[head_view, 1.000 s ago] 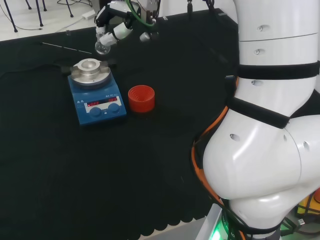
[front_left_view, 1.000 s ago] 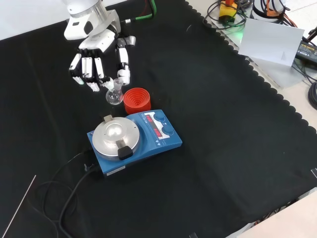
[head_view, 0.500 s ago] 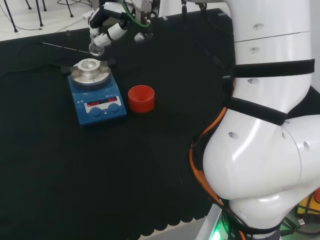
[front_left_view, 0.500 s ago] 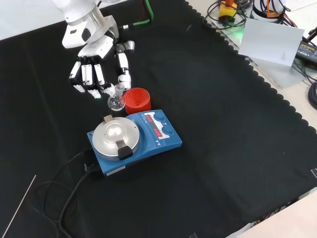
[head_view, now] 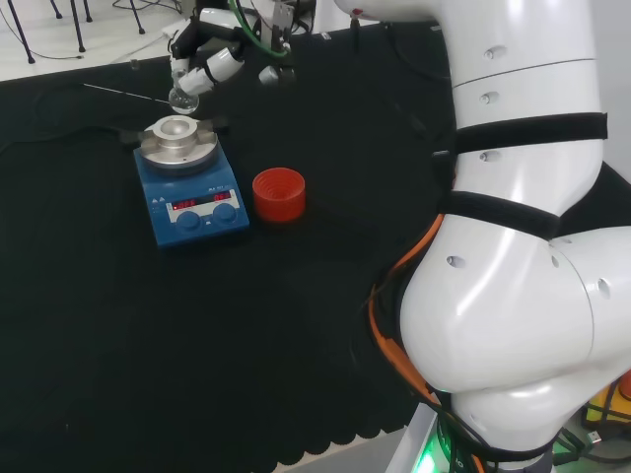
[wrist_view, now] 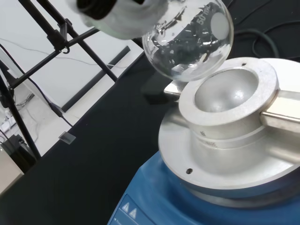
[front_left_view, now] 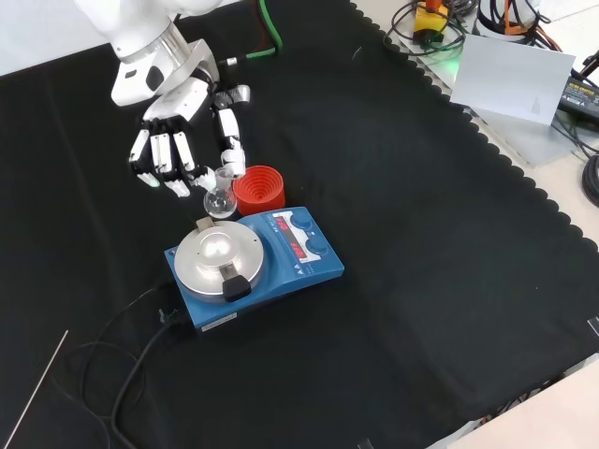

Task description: Place the round-bottom flask on the heater.

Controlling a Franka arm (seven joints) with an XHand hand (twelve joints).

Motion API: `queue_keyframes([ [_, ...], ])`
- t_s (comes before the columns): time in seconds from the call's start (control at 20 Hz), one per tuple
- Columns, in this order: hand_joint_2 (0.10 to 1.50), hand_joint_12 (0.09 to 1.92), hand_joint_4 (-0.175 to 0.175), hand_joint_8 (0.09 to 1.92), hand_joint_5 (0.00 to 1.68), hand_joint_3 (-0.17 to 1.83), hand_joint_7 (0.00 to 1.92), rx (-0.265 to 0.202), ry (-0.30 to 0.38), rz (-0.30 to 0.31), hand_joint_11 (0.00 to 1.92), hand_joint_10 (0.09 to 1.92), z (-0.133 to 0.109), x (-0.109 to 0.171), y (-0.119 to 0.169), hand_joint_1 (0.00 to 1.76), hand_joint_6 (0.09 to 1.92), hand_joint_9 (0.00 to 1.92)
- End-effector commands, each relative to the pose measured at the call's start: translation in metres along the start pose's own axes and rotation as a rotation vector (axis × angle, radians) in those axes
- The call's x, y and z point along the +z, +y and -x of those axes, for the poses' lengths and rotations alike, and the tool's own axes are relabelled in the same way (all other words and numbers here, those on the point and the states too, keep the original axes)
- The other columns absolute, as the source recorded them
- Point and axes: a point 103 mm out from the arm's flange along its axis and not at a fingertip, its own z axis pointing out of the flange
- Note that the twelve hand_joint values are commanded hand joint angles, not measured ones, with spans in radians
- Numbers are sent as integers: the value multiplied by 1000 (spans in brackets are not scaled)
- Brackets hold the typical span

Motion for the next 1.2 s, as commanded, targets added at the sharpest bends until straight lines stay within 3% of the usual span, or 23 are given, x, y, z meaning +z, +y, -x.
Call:
queue_keyframes([
  [0.05, 997, 1459, 175, 683, 1138, 80, 759, -14, 41, -19, 189, 813, -6, 12, 10, 1062, 760, 777],
  [0.55, 997, 1459, 175, 682, 1138, 80, 760, -26, 73, -31, 190, 813, -8, 21, 20, 1062, 760, 779],
  [1.2, 996, 1458, 175, 681, 1138, 80, 763, -43, 60, -40, 192, 813, -1, 29, 35, 1062, 760, 780],
])
